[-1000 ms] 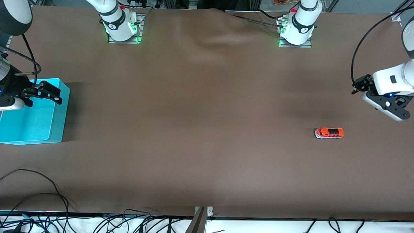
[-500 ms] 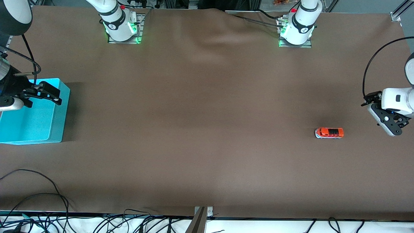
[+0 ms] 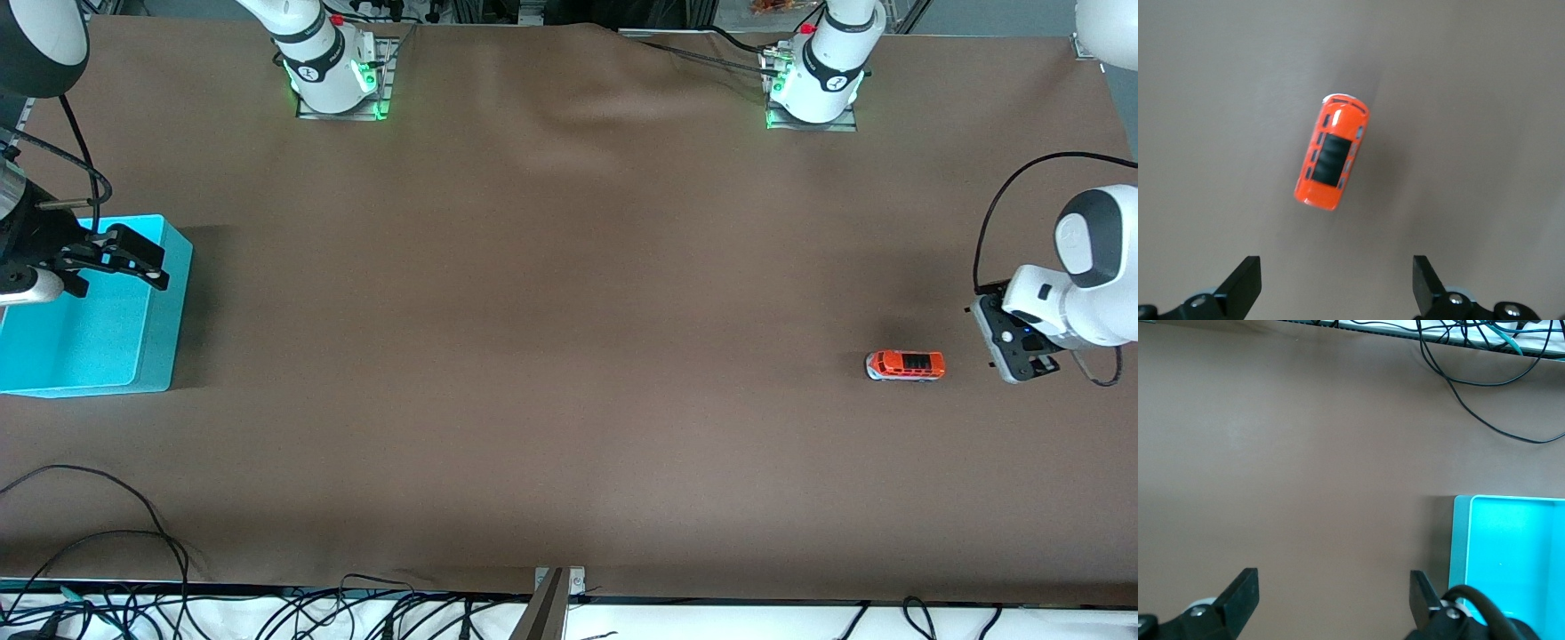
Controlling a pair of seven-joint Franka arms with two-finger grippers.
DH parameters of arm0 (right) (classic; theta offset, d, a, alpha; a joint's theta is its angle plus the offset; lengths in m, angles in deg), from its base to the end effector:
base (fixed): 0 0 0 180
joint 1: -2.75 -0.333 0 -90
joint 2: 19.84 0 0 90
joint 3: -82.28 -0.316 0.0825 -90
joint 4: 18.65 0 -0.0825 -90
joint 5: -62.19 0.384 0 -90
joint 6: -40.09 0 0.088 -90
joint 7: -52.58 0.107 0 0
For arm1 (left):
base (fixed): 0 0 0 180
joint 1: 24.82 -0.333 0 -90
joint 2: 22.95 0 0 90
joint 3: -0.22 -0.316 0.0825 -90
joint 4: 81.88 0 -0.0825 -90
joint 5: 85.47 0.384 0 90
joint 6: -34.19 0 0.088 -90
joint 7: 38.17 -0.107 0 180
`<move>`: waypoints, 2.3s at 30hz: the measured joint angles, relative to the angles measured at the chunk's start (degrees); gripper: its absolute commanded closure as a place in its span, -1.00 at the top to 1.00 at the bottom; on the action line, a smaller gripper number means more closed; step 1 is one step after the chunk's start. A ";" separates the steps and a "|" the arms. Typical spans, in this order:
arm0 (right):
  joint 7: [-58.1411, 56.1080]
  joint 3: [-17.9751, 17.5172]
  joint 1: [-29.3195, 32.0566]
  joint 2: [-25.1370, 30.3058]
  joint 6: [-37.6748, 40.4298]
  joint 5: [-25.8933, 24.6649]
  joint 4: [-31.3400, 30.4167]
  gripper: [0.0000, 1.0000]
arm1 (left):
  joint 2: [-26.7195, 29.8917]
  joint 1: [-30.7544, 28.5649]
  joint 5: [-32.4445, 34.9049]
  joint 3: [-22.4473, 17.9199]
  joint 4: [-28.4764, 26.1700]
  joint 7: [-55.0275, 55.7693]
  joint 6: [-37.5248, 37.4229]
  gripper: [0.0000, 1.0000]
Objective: Wind up bus and store in blue box
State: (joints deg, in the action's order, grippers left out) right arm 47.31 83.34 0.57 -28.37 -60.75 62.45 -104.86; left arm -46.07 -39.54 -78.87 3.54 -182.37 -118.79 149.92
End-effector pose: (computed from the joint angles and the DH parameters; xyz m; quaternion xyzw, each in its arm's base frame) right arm 0.6167 0.0133 0.5867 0.9970 0.0555 0.0532 0.0010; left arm 0.6236 0.1355 0.3299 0.8049 -0.5882 -0.0750 0.0222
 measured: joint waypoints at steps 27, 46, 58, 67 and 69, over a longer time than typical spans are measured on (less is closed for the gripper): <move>0.00 0.00 0.00 -0.17 -0.05 0.00 0.00 1.00 | -5.52 0.33 0.02 2.91 -9.90 -13.04 18.63 1.00; 0.00 0.00 -0.01 -0.17 -0.44 0.00 0.00 1.00 | -8.16 0.40 0.03 2.92 -9.74 -13.36 21.92 -0.99; 0.00 0.00 -0.01 -0.17 -0.46 0.00 0.00 1.00 | -8.16 1.94 0.04 3.32 -9.51 -13.53 21.94 -1.00; 0.00 -0.01 -0.02 -0.17 -0.47 0.00 0.00 1.00 | -7.96 7.00 0.04 5.94 -8.82 -8.72 21.90 -1.00; 0.00 -0.01 -0.02 -0.17 -0.47 0.00 0.00 1.00 | -7.97 8.64 0.04 5.95 -8.82 -6.14 21.80 -1.00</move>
State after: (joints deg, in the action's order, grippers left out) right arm 47.31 83.33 0.55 -28.54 -61.22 62.45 -104.86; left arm -54.04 -30.90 -78.83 9.49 -191.19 -124.93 171.72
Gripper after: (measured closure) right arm 0.000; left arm 0.489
